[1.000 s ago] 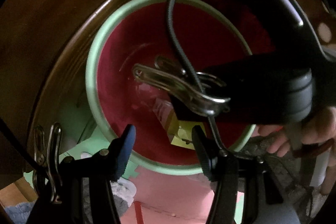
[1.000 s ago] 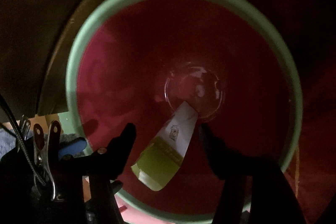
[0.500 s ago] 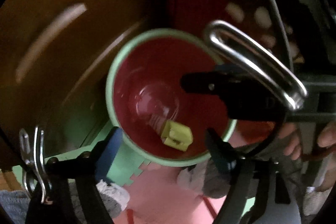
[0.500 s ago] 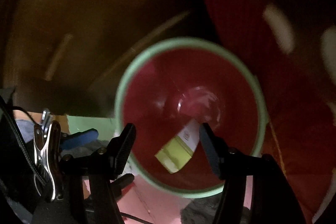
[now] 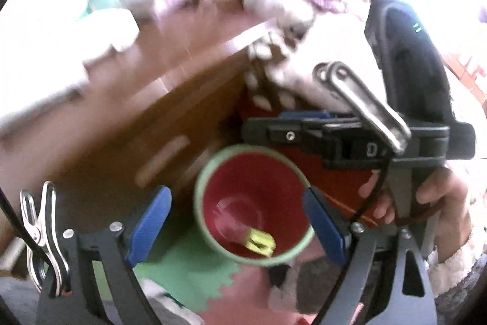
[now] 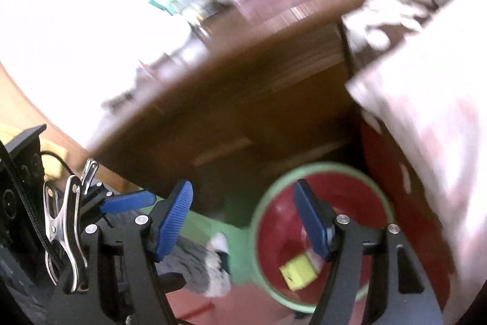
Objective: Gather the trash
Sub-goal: 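Reach the right tool to the teal wet-wipes pack and grasp it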
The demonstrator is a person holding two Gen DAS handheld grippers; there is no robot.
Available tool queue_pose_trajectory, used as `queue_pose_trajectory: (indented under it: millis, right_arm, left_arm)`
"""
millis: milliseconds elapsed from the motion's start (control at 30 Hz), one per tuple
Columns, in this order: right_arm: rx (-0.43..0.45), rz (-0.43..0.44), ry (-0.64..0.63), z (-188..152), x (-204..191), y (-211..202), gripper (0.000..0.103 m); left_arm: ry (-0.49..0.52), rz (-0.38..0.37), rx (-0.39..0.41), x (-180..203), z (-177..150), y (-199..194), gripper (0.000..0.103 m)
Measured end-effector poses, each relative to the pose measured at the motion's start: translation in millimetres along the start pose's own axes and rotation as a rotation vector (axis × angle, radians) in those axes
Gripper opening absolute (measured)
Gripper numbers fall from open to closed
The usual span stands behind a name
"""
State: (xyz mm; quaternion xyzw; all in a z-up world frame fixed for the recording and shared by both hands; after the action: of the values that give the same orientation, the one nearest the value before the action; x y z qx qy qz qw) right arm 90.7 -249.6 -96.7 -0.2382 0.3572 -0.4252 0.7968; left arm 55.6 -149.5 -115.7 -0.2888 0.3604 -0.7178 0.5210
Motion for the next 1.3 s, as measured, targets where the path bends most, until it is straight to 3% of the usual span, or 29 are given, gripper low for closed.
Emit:
queue_pose_trajectory:
  millis: [200,300,367,433,500,633,767,900,967,1033,1067,1167,1300]
  right_arm:
    - [0.138,0.062,-0.051,40,-45,-16,0.072]
    - [0.289,0.059,-0.116,76,-73,-50,0.075]
    - [0.391,0.029,-0.159,93,-95,-75,0.081]
    - [0.514,-0.059,-0.234,108,-115,-94,0.091]
    - [0.584,-0.119,-0.310,124,-136,-97,0.092]
    - [0.521,-0.098,-0.322,157,-150,-54,0.092]
    - [0.454,-0.111,-0.275,184,-143,-4,0.092]
    - [0.431,-0.127,-0.186,207,-110,22,0.092]
    - [0.407,-0.097,-0.072,215,-80,27,0.086]
    - [0.376,-0.043,0.057,222,-47,29,0.058]
    - [0.361,-0.020,0.104,225,-36,30,0.054]
    - [0.345,0.060,0.202,235,-5,26,0.052]
    - [0.357,0.057,0.255,234,20,17,0.053]
  left_arm:
    - [-0.011,0.104,0.247,-31,48,-83,0.091]
    - [-0.053,0.134,0.356,-52,59,-111,0.092]
    - [-0.090,0.177,0.460,-71,70,-142,0.093]
    - [-0.137,0.240,0.557,-94,80,-168,0.100]
    - [-0.164,0.297,0.605,-115,84,-174,0.103]
    - [-0.198,0.314,0.573,-151,93,-159,0.103]
    - [-0.216,0.237,0.602,-177,101,-140,0.103]
    - [-0.162,0.188,0.553,-191,123,-98,0.103]
    - [-0.126,0.134,0.533,-192,142,-77,0.103]
    - [-0.086,0.063,0.490,-187,159,-56,0.102]
    - [-0.067,0.048,0.458,-184,168,-46,0.098]
    - [0.018,0.095,0.360,-175,188,-21,0.093]
    - [0.151,0.174,0.302,-154,206,7,0.089]
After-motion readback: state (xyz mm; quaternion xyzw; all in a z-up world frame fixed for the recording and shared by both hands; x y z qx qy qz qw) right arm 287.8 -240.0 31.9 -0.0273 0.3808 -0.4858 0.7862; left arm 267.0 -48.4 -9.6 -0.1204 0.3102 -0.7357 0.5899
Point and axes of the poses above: each gripper's, at about its wrist camera, not at the fingertips, and y roughly the way its jaws point, x to its right, z to its top, the point moved 9 cm from there along y, roughly the way its jaws point, and after that the axes turned 5 degrees about -x, right-handed, at the moved point
